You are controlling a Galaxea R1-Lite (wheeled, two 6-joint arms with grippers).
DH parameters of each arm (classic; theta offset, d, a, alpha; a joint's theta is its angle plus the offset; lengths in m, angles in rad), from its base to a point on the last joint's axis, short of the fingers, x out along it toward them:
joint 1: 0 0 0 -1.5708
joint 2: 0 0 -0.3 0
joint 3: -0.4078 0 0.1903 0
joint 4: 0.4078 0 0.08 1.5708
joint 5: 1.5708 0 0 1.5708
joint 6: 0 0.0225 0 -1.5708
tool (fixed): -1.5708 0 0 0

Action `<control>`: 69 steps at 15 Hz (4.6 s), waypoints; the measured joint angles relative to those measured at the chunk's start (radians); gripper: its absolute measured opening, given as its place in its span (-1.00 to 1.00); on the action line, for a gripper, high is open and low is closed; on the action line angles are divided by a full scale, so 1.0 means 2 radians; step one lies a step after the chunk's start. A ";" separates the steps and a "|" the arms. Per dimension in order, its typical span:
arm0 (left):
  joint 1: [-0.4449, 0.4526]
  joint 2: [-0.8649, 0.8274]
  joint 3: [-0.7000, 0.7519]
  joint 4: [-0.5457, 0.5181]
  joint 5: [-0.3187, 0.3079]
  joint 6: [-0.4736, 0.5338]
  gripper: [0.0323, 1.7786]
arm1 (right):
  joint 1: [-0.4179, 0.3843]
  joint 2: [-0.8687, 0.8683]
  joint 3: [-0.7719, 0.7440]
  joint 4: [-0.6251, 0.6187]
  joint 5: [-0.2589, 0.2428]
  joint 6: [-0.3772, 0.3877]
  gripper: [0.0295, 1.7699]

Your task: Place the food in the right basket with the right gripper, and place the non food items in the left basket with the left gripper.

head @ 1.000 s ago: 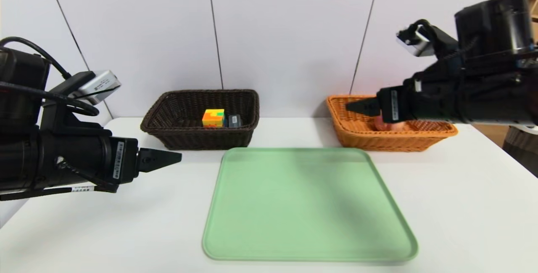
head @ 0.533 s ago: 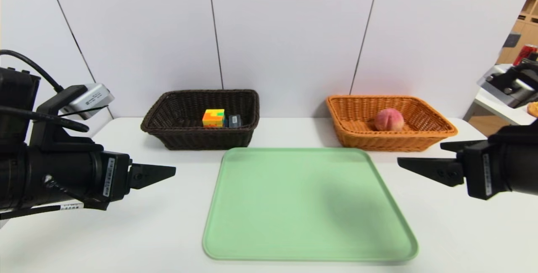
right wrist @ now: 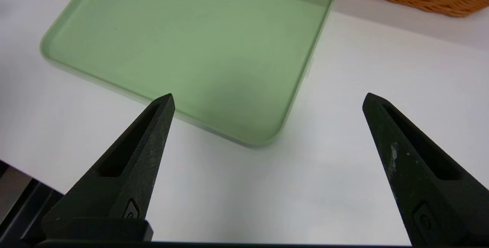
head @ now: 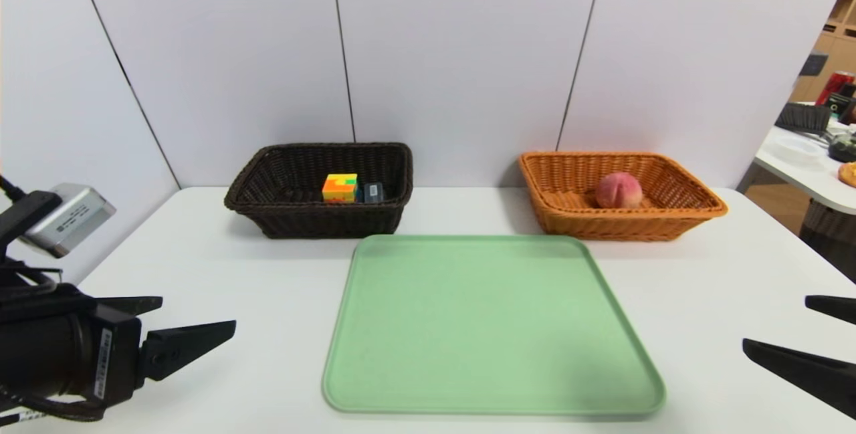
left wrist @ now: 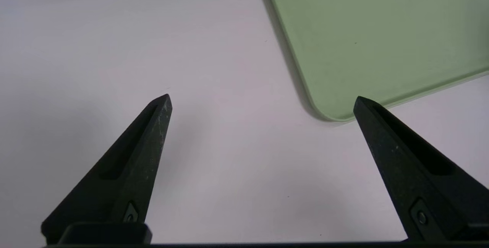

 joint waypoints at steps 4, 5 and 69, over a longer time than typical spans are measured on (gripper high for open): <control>0.000 -0.064 0.047 0.000 0.013 0.001 0.90 | -0.040 -0.094 0.023 0.050 0.004 -0.002 0.91; 0.000 -0.080 0.056 0.000 0.013 0.001 0.90 | -0.053 -0.115 0.026 0.062 0.005 -0.002 0.91; 0.178 -0.527 0.360 -0.112 0.037 0.044 0.90 | -0.216 -0.441 0.356 -0.149 0.010 -0.019 0.91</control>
